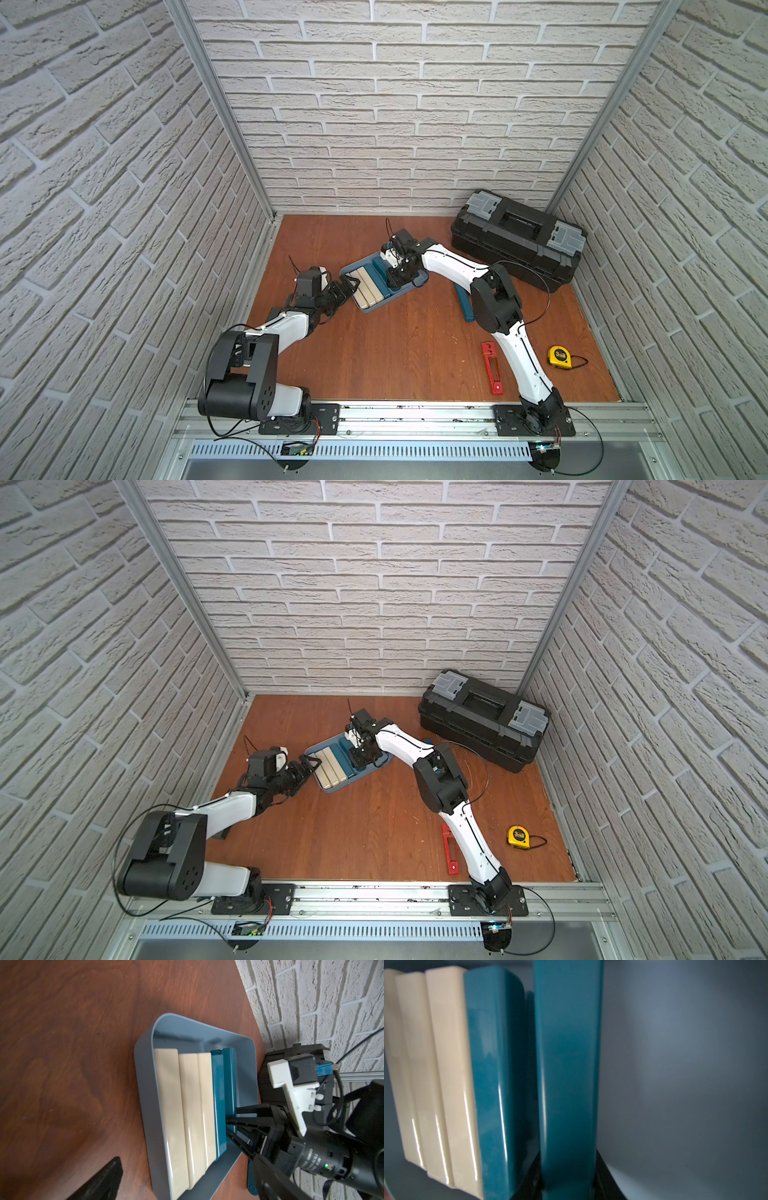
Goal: Put the pruning pliers into the storage box
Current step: Place the pruning pliers in the storage box.
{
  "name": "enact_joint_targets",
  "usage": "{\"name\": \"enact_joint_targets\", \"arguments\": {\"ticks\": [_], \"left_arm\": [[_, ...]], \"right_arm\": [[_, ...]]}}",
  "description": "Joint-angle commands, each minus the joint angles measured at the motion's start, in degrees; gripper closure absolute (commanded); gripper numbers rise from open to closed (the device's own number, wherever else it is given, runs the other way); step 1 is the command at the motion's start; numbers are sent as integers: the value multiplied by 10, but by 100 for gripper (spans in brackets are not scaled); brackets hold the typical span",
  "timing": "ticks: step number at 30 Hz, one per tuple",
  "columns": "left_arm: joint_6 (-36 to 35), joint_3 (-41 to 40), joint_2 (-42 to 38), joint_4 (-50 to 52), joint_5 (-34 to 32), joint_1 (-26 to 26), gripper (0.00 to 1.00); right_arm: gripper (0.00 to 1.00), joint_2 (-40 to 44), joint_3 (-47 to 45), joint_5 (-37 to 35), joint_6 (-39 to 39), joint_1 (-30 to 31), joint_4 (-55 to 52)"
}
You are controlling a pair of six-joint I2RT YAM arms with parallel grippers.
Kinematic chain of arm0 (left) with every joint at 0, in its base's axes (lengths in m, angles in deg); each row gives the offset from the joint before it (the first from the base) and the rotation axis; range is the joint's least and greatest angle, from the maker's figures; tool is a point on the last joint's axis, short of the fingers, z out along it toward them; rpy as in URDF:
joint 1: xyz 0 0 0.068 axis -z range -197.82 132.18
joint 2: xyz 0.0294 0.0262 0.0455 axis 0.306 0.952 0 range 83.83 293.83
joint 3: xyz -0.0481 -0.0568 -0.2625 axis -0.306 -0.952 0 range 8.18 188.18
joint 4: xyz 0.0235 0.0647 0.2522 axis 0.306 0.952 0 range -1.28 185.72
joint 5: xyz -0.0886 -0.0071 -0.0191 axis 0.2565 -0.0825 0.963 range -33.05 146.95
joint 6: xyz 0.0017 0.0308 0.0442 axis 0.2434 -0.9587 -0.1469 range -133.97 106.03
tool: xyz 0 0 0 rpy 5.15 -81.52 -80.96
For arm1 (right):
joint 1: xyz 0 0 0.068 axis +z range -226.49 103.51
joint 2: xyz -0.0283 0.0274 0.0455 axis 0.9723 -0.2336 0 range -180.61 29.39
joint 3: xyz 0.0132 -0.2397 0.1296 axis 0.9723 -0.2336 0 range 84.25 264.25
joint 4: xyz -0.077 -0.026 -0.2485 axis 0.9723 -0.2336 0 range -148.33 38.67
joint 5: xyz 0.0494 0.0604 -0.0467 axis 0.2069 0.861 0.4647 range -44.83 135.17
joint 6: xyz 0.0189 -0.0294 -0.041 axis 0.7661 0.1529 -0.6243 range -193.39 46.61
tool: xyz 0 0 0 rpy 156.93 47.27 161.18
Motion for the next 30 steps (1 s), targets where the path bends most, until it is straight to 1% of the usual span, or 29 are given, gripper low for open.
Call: {"name": "enact_joint_targets", "arguments": {"ticks": [1,13,30], "left_arm": [[2,-9,1,-25,1,6,2],[2,-8,3,-28,1,13,2],[3,6,23,-34,-1,27,2]], "right_arm": [[65,1,14,5,-4,3,-1],[59,22,4,29,-8,5,9],[56,48,-5,50,-8,3,14]]}}
